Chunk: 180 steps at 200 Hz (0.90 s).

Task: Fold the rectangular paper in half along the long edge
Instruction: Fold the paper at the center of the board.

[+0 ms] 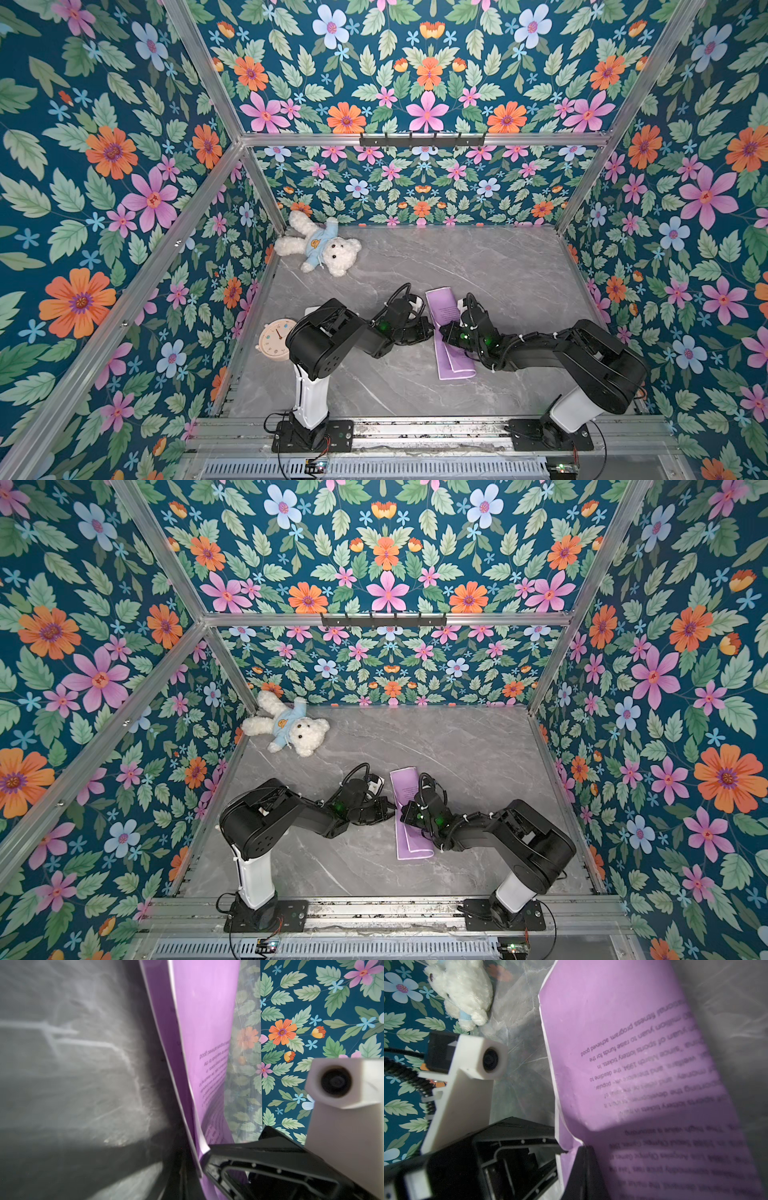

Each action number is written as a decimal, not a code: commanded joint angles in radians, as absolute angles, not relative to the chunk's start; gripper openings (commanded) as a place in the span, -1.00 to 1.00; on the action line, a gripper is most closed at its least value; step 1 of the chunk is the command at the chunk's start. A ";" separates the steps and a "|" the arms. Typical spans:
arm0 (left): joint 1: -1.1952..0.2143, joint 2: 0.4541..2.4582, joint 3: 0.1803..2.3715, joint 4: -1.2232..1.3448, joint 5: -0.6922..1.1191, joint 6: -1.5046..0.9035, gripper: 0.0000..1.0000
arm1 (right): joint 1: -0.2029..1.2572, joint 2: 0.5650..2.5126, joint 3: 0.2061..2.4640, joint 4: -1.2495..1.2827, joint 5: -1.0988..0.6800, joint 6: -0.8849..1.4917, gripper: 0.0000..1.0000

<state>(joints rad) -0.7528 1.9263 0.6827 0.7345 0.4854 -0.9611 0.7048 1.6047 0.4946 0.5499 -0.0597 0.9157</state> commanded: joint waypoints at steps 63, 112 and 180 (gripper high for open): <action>-0.694 1.766 0.592 0.538 0.405 -0.890 -0.73 | 0.707 1.571 0.503 0.443 0.008 0.884 -1.00; -0.717 1.782 0.629 0.569 0.446 -0.896 -0.52 | 0.706 1.590 0.505 0.468 -0.009 0.890 -1.00; -0.754 1.861 0.674 0.594 0.480 -0.902 -0.57 | 0.707 1.598 0.515 0.471 -0.020 0.890 -1.00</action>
